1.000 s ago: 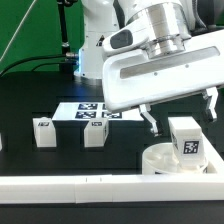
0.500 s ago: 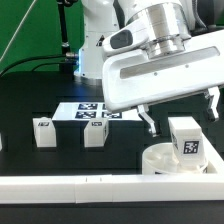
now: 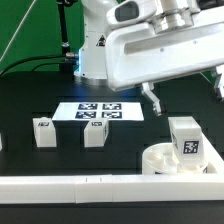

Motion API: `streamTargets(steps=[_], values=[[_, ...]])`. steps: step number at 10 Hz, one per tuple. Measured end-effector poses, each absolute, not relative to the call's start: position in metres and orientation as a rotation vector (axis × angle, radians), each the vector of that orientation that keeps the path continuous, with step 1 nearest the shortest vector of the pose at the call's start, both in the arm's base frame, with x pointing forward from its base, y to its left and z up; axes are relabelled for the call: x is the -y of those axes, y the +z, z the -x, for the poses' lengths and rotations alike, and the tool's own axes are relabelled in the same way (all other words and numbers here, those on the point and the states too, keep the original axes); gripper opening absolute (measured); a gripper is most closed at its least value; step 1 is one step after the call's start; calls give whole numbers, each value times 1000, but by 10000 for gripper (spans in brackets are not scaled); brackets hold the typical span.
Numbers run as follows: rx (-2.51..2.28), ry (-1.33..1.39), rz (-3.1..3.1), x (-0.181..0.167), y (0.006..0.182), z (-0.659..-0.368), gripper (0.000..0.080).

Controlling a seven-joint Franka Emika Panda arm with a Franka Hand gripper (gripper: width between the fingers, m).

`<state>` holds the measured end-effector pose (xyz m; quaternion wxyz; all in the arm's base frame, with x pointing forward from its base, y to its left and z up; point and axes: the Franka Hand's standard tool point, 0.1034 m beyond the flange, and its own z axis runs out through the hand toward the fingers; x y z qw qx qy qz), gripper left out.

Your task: Assemble stool

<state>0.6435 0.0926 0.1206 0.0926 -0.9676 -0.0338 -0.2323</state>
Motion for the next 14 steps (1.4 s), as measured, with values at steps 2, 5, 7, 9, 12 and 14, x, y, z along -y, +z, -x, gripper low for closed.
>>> streamTargets(steps=[2, 5, 7, 9, 12, 14], values=[[133, -475, 2878, -97, 118, -642, 649], [187, -188, 2865, -103, 119, -635, 649], [396, 73, 2946, -84, 114, -638, 649], [549, 149, 2955, -90, 117, -644, 649], [568, 150, 2948, -90, 116, -643, 649], [919, 11, 2918, -87, 116, -657, 649]])
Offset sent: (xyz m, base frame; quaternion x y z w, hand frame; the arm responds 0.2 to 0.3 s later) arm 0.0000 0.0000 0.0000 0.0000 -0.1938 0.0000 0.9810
